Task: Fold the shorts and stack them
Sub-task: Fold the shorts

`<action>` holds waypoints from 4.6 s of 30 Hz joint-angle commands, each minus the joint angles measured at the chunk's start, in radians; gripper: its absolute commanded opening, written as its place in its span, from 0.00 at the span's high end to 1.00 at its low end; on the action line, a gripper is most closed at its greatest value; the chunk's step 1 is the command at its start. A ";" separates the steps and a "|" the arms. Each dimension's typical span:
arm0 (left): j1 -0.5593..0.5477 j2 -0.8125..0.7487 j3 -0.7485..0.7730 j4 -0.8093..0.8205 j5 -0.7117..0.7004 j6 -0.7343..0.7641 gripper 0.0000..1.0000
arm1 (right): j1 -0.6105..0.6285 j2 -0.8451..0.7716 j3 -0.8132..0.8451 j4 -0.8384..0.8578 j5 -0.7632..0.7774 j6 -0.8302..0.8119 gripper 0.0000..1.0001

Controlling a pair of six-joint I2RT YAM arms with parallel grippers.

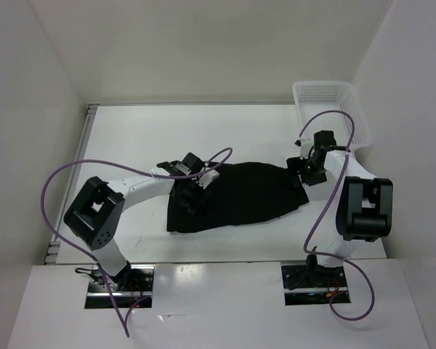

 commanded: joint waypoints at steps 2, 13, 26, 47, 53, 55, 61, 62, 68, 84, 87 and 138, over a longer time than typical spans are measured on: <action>-0.004 0.029 0.065 0.037 -0.001 0.004 0.30 | 0.012 0.024 -0.044 -0.009 0.014 -0.086 0.15; -0.022 0.114 0.154 0.048 -0.030 0.004 0.30 | 0.065 0.146 -0.075 0.021 0.027 -0.114 0.48; -0.022 0.074 0.087 0.123 -0.217 0.004 0.29 | 0.110 0.026 0.108 -0.106 -0.094 -0.059 1.00; 0.068 -0.050 0.032 0.177 -0.268 0.004 0.23 | 0.091 -0.083 0.336 -0.147 0.197 -0.048 1.00; 0.216 -0.050 0.227 0.045 -0.009 0.004 0.20 | 0.107 -0.005 0.471 -0.134 0.241 -0.002 1.00; 0.216 -0.020 0.279 0.033 0.069 0.004 0.19 | 0.128 0.011 0.485 -0.124 0.241 0.007 1.00; 0.216 0.175 0.393 0.014 0.177 0.004 0.18 | 0.208 0.084 0.507 -0.103 0.303 0.055 1.00; 0.216 0.243 0.440 0.014 0.157 0.004 0.18 | 0.222 0.084 0.507 -0.094 0.316 0.064 1.00; 0.225 0.334 0.490 0.091 0.120 0.004 0.19 | 0.252 0.110 0.553 -0.094 0.327 0.139 1.00; 0.277 0.466 0.514 0.171 0.098 0.004 0.56 | 0.439 0.176 0.649 -0.084 0.317 0.196 1.00; 0.277 0.477 0.525 0.171 0.098 0.004 0.58 | 0.461 0.176 0.649 -0.084 0.304 0.207 1.00; 0.246 0.419 0.789 -0.034 0.410 0.004 0.17 | 0.214 0.100 0.563 -0.015 0.424 0.009 1.00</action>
